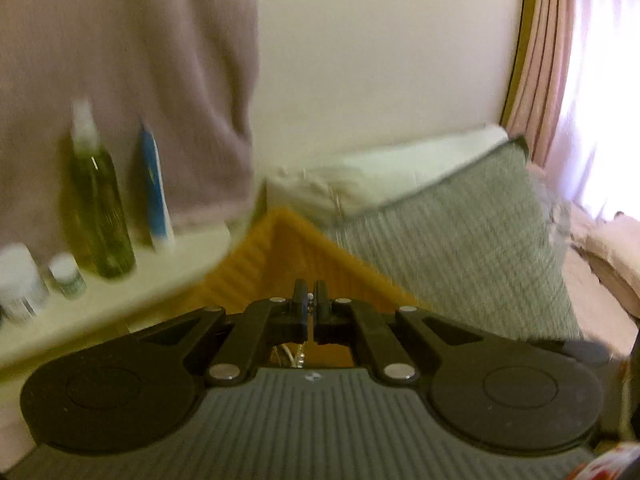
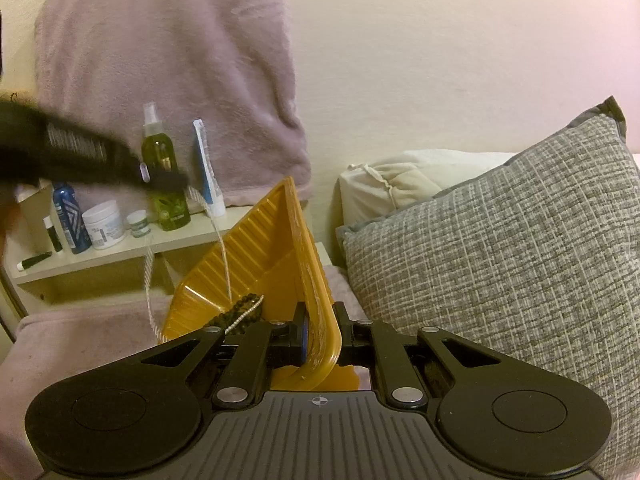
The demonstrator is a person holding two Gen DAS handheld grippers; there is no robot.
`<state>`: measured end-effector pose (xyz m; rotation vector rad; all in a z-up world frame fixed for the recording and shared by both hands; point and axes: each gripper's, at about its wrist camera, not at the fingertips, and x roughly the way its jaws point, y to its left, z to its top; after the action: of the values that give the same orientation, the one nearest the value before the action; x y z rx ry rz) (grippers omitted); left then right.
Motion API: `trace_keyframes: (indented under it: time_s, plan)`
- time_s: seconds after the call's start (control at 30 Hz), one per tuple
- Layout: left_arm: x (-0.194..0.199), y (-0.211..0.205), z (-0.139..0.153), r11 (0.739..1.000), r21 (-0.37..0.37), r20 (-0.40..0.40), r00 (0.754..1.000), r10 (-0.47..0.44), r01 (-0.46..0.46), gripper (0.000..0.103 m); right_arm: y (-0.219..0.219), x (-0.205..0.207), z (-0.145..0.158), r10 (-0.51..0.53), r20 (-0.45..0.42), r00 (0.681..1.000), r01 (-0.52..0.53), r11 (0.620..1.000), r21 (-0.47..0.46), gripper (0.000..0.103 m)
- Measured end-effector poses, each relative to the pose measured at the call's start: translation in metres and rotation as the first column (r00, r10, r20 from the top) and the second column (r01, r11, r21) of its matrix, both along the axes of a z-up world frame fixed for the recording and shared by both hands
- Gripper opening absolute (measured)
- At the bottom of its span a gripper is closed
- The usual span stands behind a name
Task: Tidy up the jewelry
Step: 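Lift the pearl necklace and lower it over the orange tray, then open the left gripper to release the pearl necklace into the tray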
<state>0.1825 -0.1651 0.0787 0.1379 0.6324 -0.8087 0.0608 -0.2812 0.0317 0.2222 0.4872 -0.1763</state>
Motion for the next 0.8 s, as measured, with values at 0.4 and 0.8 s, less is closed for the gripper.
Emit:
trace_keyframes:
  time_s: [0.4, 0.8]
  plan:
    - [0.008, -0.015, -0.019, 0.999, -0.022, -0.088, 0.996, -0.033, 0.031, 0.003, 0.0, 0.0, 0.0, 0.004, 0.002, 1.0, -0.004, 1.0, 0.001, 0.011]
    - [0.003, 0.005, -0.023, 0.994, 0.089, 0.002, 0.998, 0.067, -0.067, 0.015, -0.001, 0.0, 0.0, 0.003, 0.001, 1.0, -0.003, 1.0, 0.003, 0.011]
